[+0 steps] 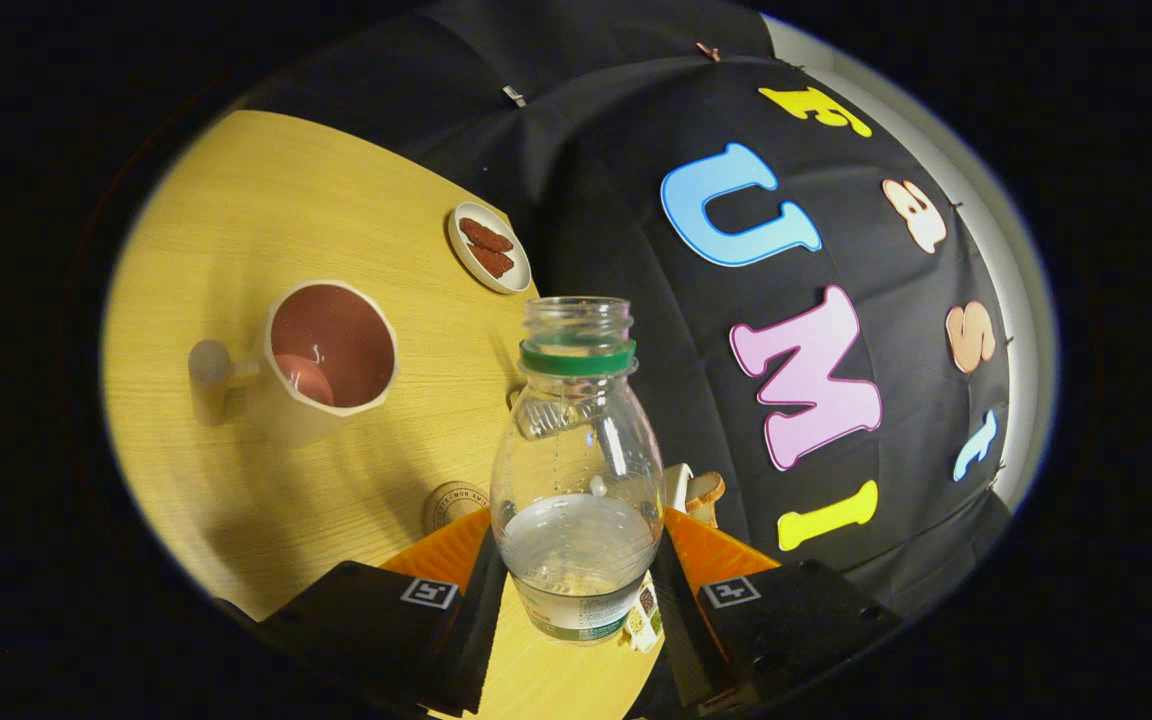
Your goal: Take the bottle from table, then pour the juice into the cup, finally place the bottle on the coaster
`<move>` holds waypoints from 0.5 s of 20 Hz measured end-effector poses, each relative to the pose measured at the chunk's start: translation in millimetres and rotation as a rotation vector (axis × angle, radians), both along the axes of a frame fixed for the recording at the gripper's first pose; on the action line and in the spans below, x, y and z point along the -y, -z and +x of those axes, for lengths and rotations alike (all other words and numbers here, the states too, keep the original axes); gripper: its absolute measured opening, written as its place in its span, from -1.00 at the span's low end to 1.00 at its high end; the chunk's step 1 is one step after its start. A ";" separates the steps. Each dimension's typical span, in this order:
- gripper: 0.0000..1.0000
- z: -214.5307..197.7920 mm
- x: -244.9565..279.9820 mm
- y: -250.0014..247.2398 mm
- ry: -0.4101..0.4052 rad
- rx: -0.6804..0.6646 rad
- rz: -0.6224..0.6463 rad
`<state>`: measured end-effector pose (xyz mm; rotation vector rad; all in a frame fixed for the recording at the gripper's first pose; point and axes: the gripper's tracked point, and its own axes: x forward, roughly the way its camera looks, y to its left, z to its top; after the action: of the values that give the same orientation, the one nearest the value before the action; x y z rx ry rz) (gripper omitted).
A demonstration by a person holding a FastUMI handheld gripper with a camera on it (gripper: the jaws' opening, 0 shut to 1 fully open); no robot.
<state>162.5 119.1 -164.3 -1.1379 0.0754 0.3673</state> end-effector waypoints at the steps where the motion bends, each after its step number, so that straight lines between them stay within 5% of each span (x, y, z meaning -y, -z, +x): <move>1: 0.47 0.8 -1.8 2.2 -0.009 0.003 -0.020; 10: 0.46 7.2 -19.1 20.6 -0.103 0.025 -0.189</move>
<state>169.7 138.1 -184.9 -1.3363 0.0298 0.4445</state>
